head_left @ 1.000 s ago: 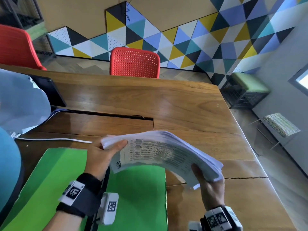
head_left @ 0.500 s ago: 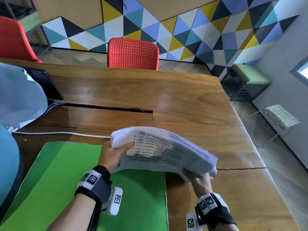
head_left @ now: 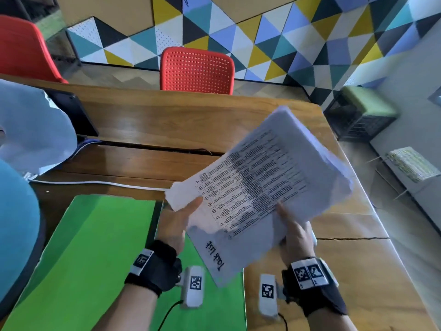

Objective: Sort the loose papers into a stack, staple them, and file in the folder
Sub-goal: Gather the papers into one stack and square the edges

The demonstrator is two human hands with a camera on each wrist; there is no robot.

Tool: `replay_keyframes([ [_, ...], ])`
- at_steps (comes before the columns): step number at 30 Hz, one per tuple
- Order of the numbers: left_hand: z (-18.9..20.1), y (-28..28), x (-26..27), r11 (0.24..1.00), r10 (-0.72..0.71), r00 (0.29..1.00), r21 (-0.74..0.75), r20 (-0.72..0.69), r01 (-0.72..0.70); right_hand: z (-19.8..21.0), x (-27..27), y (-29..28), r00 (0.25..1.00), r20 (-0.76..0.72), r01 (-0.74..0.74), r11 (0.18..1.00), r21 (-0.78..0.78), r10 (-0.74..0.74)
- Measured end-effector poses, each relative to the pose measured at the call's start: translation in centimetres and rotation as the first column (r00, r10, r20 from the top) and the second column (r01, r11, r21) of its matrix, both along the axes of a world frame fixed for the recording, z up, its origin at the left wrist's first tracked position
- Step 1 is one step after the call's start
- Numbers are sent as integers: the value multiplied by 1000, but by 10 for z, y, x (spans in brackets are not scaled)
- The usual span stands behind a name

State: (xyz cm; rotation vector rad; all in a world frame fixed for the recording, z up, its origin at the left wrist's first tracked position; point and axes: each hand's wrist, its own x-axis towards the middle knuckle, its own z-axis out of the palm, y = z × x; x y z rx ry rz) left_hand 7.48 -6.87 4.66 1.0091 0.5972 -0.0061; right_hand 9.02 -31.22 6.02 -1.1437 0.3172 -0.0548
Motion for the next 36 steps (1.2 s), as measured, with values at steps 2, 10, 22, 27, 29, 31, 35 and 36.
replay_keyframes([
  [2,-1,27,7,995,-23,999,102,46,18,7,-7,-8,999,10,-51,989,-140,53],
  [10,61,15,-4,791,-398,913,540,96,288,47,-27,24,927,251,-90,817,-570,277],
  [22,3,-8,-42,912,-148,975,405,166,70,-42,-38,52,982,-37,-154,679,-718,184],
  [27,-6,-4,-38,880,-113,982,475,154,27,-44,-34,49,987,103,4,633,-774,120],
  [29,-19,-3,-38,884,-122,991,459,53,84,-58,-37,45,986,-3,-98,556,-826,169],
  [31,-27,-4,-37,876,-142,990,466,10,121,-70,-39,40,952,-105,-215,383,-898,287],
  [35,-27,-3,-33,874,-127,992,471,-10,116,-79,-32,30,943,-72,-159,249,-955,324],
  [36,-27,-2,-32,873,-119,993,474,-21,115,-81,-33,30,942,-80,-165,241,-956,327],
])
